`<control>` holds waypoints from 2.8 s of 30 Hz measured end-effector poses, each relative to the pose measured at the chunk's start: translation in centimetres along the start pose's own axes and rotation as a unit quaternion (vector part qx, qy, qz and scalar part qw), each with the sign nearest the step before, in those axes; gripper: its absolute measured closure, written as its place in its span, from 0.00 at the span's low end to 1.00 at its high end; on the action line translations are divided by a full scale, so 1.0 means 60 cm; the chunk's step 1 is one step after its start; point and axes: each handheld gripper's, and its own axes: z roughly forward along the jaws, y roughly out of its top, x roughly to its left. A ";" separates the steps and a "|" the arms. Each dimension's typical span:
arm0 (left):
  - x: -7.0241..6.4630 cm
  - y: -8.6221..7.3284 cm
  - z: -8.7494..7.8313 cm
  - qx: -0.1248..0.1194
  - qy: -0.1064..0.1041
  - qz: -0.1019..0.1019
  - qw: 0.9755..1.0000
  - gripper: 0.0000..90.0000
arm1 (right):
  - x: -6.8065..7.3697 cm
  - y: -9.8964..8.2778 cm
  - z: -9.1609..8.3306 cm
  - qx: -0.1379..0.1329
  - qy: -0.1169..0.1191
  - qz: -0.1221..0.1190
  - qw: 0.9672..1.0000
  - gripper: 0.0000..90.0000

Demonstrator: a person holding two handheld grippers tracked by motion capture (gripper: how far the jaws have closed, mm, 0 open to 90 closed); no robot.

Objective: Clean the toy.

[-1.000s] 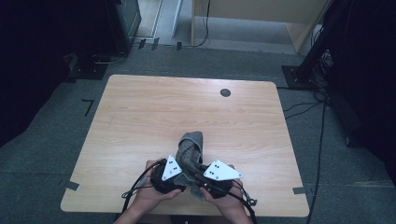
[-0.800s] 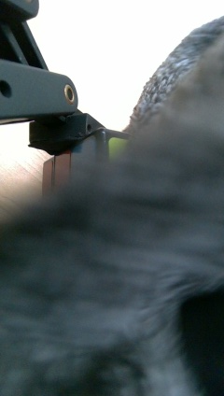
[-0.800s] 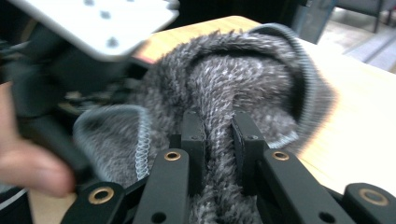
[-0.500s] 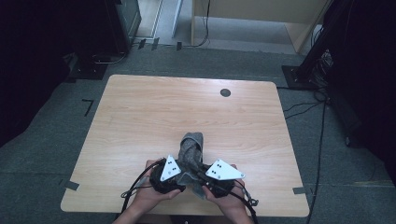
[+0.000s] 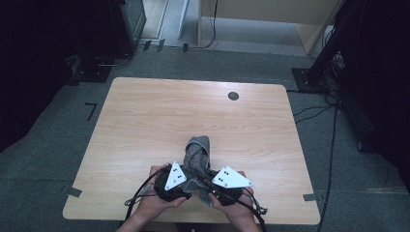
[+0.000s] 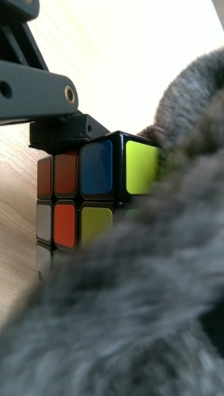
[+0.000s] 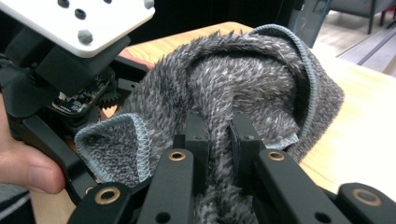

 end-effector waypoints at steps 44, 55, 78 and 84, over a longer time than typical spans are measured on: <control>-0.003 -0.005 0.003 -0.005 -0.013 -0.020 1.000 0.38 | -0.001 -0.009 0.004 0.009 -0.034 -0.016 0.999 0.90; 0.003 -0.006 0.000 -0.008 -0.010 -0.030 0.999 0.38 | 0.014 -0.005 0.004 -0.003 -0.007 -0.016 1.000 0.90; 0.006 -0.006 -0.004 -0.010 -0.021 -0.026 0.999 0.38 | -0.024 -0.014 -0.003 0.006 -0.036 0.044 0.998 0.91; -0.011 -0.004 0.003 -0.005 -0.030 -0.010 1.000 0.38 | 0.012 -0.008 0.006 -0.001 0.002 0.001 1.000 0.90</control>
